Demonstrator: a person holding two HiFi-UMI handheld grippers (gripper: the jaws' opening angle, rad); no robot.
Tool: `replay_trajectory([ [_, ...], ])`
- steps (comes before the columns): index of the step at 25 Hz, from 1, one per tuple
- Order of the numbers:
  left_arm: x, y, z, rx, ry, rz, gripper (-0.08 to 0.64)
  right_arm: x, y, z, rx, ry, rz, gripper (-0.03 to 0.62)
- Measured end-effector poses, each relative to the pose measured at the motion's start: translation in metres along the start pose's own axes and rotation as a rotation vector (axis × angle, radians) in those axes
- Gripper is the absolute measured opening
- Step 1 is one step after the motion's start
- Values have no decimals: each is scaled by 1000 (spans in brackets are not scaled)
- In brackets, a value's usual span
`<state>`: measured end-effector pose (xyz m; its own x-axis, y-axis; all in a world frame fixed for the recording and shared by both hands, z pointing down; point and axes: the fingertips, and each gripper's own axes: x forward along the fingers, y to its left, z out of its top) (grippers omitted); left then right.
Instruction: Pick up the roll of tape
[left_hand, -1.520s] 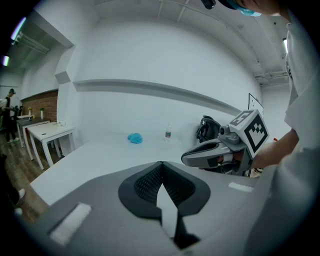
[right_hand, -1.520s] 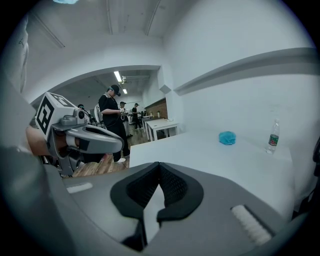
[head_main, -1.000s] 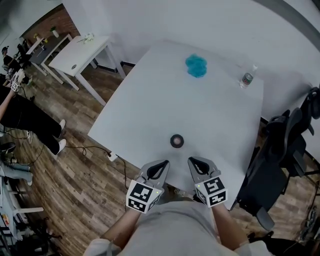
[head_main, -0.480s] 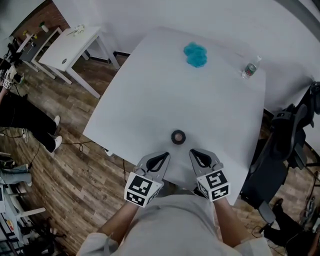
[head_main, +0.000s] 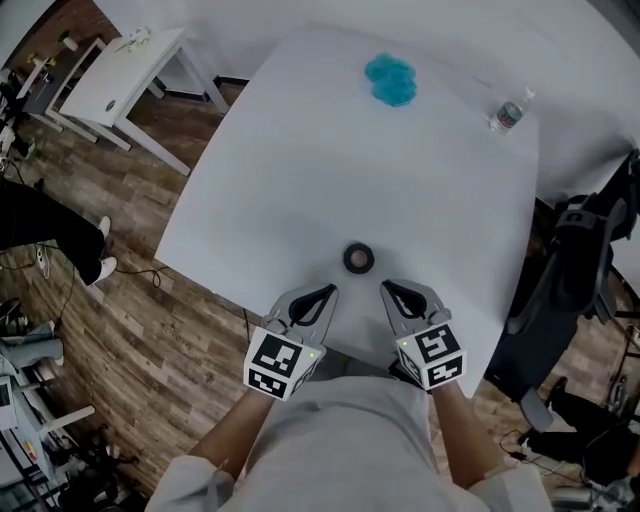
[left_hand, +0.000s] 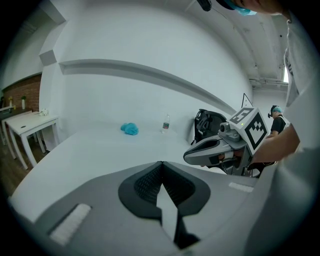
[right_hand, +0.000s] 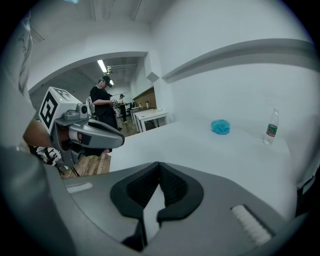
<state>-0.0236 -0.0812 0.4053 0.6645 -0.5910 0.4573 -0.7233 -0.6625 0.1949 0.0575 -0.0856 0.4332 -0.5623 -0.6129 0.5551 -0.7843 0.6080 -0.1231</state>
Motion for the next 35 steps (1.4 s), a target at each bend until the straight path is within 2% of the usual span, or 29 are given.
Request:
replay_trajectory([
  [8, 7, 13, -15, -27, 37, -6, 19, 17, -3, -11, 21, 25, 0, 8],
  [21, 25, 26, -26, -15, 48, -11, 19, 37, -14, -22, 41, 68, -14, 8],
  [35, 43, 41, -34, -48, 60, -15, 18, 57, -29, -31, 49, 108, -27, 8],
])
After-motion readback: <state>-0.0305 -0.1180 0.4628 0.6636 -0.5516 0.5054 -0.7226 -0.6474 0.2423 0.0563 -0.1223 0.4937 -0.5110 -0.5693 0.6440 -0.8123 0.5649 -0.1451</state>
